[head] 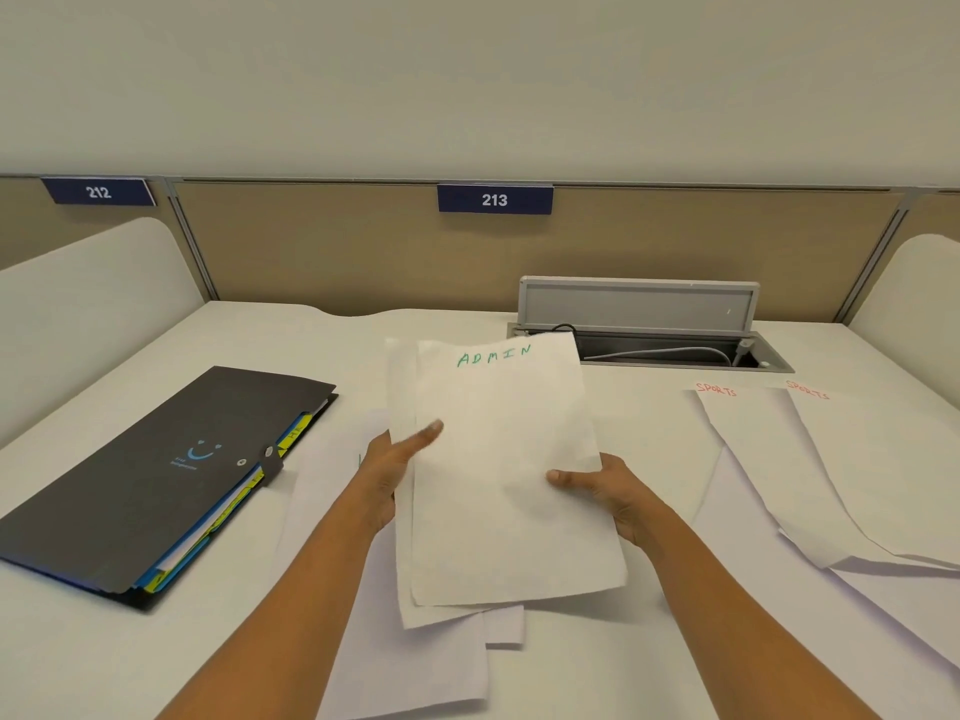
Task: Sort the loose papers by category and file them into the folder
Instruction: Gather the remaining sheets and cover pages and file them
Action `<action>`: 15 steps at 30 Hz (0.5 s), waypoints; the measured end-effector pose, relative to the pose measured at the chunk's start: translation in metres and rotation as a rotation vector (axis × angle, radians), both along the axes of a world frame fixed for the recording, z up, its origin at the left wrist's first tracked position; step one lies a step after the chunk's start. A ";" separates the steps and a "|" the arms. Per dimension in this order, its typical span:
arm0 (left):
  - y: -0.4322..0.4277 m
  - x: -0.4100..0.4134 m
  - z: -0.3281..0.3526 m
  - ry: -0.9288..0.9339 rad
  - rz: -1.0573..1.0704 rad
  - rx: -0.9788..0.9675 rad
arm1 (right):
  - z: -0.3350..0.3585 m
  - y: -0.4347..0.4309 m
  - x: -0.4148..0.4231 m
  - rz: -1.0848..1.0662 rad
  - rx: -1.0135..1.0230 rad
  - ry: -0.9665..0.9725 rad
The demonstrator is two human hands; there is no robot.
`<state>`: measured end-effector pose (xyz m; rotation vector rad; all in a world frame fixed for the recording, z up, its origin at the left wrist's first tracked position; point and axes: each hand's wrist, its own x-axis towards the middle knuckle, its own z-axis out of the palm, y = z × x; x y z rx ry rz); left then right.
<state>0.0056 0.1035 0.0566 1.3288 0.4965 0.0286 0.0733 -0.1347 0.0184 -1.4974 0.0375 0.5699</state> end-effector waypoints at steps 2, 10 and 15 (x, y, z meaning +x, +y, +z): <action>0.000 0.000 -0.002 0.005 0.020 0.067 | 0.006 0.000 -0.001 0.020 0.025 -0.045; 0.009 0.010 0.034 -0.325 -0.051 0.036 | 0.042 -0.002 0.011 -0.031 0.156 -0.293; 0.005 0.011 0.033 -0.325 -0.183 0.074 | 0.043 0.004 0.012 -0.010 0.162 -0.342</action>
